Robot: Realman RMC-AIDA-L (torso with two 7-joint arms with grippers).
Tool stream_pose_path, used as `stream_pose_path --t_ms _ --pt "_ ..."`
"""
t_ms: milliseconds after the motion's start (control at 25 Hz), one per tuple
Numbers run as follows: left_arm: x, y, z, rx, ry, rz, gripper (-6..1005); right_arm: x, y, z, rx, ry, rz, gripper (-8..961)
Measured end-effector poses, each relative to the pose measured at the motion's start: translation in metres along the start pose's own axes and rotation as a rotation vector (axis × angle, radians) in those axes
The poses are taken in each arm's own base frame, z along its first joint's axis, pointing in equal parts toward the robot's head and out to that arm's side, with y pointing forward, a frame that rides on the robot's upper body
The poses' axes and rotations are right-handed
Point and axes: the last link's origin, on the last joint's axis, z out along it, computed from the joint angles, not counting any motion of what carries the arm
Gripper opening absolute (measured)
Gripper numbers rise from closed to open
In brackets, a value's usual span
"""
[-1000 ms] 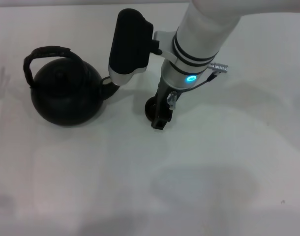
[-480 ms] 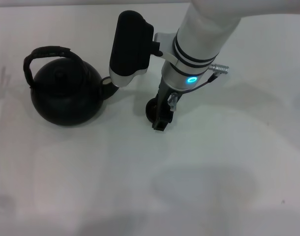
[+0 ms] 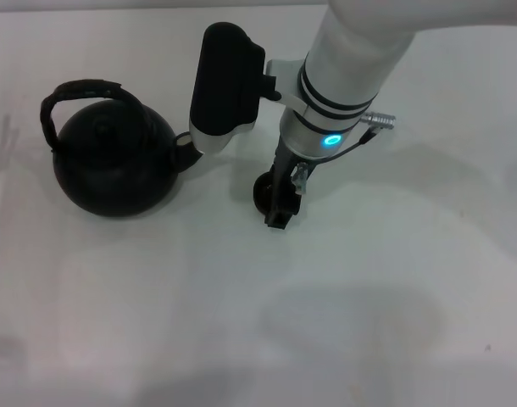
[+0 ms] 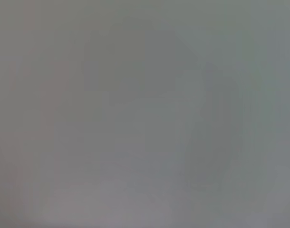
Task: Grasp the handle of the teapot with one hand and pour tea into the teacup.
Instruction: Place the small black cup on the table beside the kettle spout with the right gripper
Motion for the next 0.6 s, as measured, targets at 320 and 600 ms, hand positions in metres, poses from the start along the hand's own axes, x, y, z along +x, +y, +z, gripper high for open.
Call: stream_pose_path --t_ms 320,600 --pt "0.0 0.0 0.0 0.0 0.0 0.0 887 0.0008 0.0012 0.0008 -0.003 0.003 -0.002 771" --pt "-0.0001 0.0005 0.0 -0.001 0.0 -0.002 888 -0.0004 0.0027 0.0006 -0.01 -0.003 0.001 776"
